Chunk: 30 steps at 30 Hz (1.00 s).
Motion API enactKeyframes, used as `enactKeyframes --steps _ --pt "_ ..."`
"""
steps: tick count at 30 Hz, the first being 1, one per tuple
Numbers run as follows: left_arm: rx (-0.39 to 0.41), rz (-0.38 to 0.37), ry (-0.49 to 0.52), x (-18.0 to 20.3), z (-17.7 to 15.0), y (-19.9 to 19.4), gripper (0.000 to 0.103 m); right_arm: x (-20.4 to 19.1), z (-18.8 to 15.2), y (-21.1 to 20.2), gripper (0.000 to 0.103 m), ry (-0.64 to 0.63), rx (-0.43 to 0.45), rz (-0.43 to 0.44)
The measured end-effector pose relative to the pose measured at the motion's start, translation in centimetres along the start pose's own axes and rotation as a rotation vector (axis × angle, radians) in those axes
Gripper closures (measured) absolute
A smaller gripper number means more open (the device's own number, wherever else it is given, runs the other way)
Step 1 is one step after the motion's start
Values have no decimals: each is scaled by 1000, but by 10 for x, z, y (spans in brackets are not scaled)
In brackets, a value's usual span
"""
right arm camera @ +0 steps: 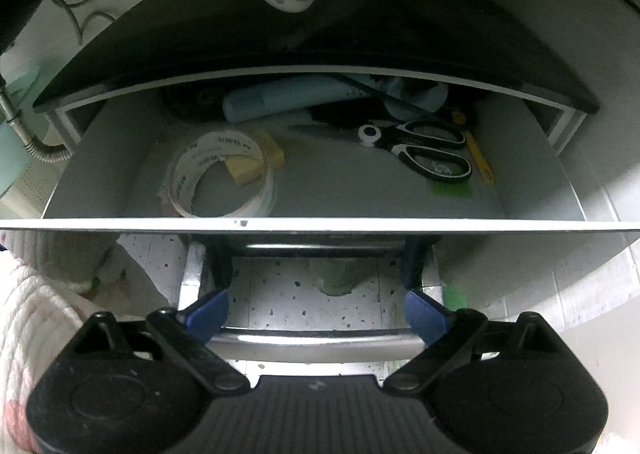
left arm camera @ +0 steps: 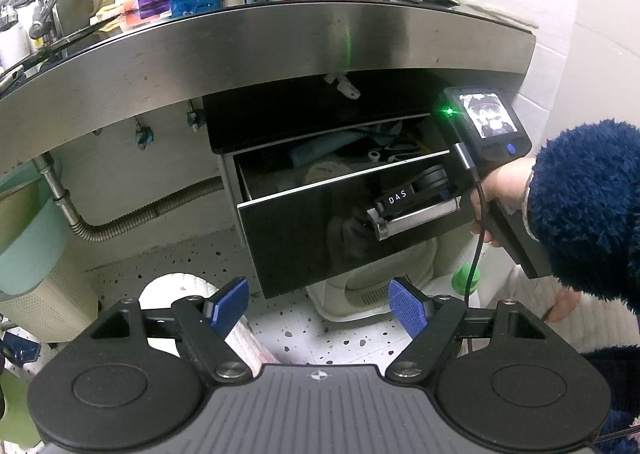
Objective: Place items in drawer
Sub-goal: 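Push the drawer inward by its handle with the right gripper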
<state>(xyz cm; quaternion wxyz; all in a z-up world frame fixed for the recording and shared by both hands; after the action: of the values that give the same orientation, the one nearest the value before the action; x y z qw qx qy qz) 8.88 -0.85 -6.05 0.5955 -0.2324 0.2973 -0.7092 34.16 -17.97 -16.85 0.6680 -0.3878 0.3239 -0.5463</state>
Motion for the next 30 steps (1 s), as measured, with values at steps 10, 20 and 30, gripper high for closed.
enactKeyframes --steps 10,20,30 --pt "-11 1 -2 -1 1 3 26 0 4 3 8 0 -10 0" --pt "-22 7 -5 0 1 6 26 0 1 5 8 0 -8 0" --pt "-34 10 -11 1 0 8 26 0 3 7 8 1 -9 -1"
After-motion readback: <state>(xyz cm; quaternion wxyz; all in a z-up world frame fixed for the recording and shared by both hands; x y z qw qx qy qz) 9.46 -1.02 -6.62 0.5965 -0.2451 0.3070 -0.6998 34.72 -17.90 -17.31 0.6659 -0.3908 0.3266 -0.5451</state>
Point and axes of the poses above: each gripper's, at about its wrist camera, not at the fingertips, and y roughly the way its jaws point, x to its right, z to its top, the point moved 2 cm from there along y, roughly the way its jaws point, and after that the axes turned 1 degree about y, right-handed, at the moved point
